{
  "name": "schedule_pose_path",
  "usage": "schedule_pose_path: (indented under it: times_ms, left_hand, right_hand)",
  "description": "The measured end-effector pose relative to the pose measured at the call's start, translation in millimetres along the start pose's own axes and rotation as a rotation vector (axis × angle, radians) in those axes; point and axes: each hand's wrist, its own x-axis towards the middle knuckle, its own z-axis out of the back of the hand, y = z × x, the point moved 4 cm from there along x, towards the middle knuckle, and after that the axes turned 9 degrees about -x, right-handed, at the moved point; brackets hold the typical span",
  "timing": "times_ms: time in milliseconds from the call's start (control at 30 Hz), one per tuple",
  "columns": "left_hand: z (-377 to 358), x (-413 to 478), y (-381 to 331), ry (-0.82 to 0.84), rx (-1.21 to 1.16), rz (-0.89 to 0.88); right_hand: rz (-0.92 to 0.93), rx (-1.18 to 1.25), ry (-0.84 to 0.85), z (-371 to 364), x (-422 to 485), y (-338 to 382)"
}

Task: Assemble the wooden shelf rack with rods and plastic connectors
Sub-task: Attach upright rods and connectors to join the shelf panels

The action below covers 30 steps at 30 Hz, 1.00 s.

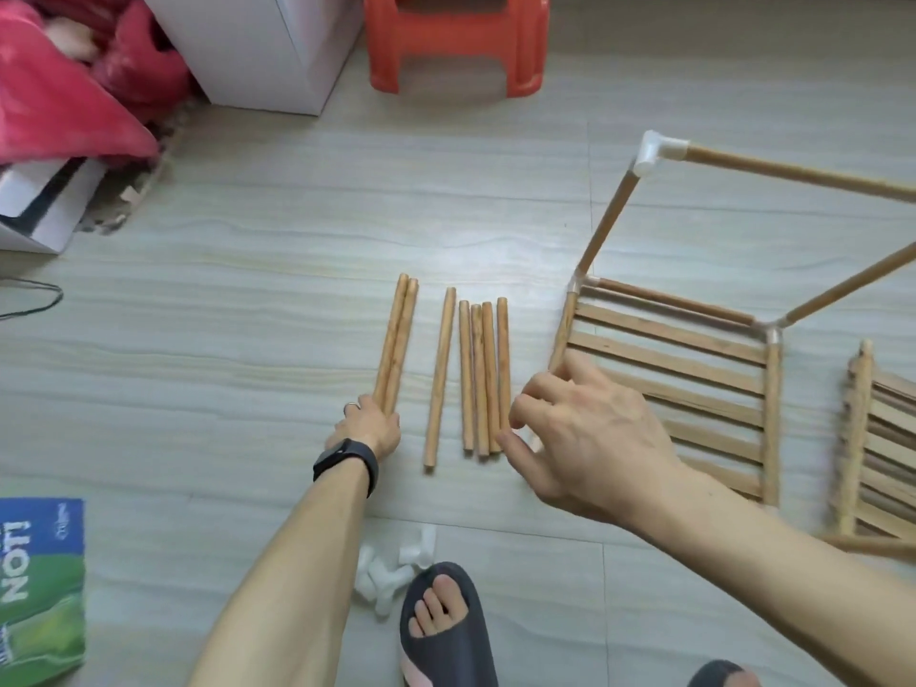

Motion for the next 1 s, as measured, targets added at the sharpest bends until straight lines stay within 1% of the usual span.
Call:
schedule_pose_path:
  times_ms: [100, 200, 333, 400, 433, 500, 567, 600, 667, 700, 733, 833, 900, 933, 1000]
  left_hand:
    - [-7, 7, 1, -0.062, 0.060, -0.007]
    - [-11, 9, 0, -0.043, 0.055, 0.034]
    - [-7, 1, -5, -0.040, 0.052, 0.006]
    - [2, -10, -8, -0.052, 0.009, 0.024]
    - [7, -15, -10, -0.046, -0.032, 0.030]
    - [19, -27, -19, 0.019, -0.196, 0.022]
    - [33, -46, -30, 0.117, -0.467, 0.015]
    - [44, -59, -36, 0.133, -0.574, -0.007]
    - [68, -91, -53, 0.115, -0.647, -0.155]
    - [82, -107, -63, 0.090, -0.629, -0.260]
    - [96, -126, -72, 0.060, -0.598, -0.372]
    - [134, -186, -100, 0.027, -0.488, -0.672]
    - [149, -224, -118, 0.054, -0.377, -0.798]
    - [153, -239, -127, 0.056, -0.328, -0.848]
    - [157, -263, -143, 0.011, -0.251, -0.922]
  right_hand:
    - [-0.041, 0.047, 0.058, 1, 1, -1]
    - [-0.039, 0.045, 0.108, 2, 1, -1]
    - [-0.018, 0.009, 0.123, 1, 2, -1]
    - [-0.015, 0.003, 0.145, 1, 3, -1]
    - [-0.019, 0.012, 0.166, 2, 4, -1]
    - [-0.029, 0.055, 0.236, 5, 4, -2]
    - [-0.014, 0.098, 0.329, 11, 6, -3]
    - [-0.011, 0.136, 0.384, 15, 8, -3]
    - [-0.053, 0.280, 0.490, 26, 10, -5]
    - [-0.100, 0.376, 0.507, 35, 11, -6]
    - [-0.163, 0.472, 0.490, 44, 11, -10]
    - [-0.385, 0.750, 0.385, 75, 7, -30]
    - [-0.504, 1.022, 0.340, 94, 2, -45]
    - [-0.565, 1.175, 0.277, 103, -1, -52]
    - [-0.736, 1.442, 0.080, 114, -13, -63]
